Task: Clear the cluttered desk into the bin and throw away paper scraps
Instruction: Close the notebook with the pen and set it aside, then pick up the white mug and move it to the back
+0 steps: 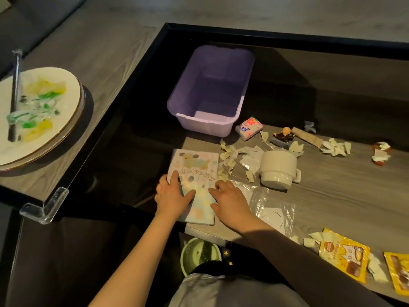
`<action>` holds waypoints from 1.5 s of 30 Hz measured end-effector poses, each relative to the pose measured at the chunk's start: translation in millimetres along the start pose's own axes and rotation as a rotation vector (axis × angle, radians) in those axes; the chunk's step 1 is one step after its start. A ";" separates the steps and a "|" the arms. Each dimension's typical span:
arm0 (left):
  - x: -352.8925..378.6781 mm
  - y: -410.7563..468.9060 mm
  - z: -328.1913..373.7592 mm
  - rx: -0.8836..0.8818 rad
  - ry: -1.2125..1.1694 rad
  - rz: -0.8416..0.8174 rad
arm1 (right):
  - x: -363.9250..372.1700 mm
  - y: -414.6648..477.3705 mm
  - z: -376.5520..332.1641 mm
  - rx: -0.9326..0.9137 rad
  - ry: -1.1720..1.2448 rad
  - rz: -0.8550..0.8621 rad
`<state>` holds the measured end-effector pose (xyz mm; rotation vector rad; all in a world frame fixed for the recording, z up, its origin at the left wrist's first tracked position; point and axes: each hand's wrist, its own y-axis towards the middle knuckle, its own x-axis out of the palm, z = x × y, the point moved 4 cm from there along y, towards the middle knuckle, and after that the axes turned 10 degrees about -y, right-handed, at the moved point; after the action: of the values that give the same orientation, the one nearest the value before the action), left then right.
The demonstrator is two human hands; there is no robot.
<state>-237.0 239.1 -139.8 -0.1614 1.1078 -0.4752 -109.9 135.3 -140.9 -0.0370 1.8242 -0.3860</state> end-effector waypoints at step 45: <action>67.2 -48.1 218.2 0.493 0.236 -0.183 | -82.6 -113.8 205.6 0.413 0.117 0.096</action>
<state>-33.0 142.8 -80.2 0.2333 1.1764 -0.9340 87.9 -3.6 -80.4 0.3635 1.8194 -0.7012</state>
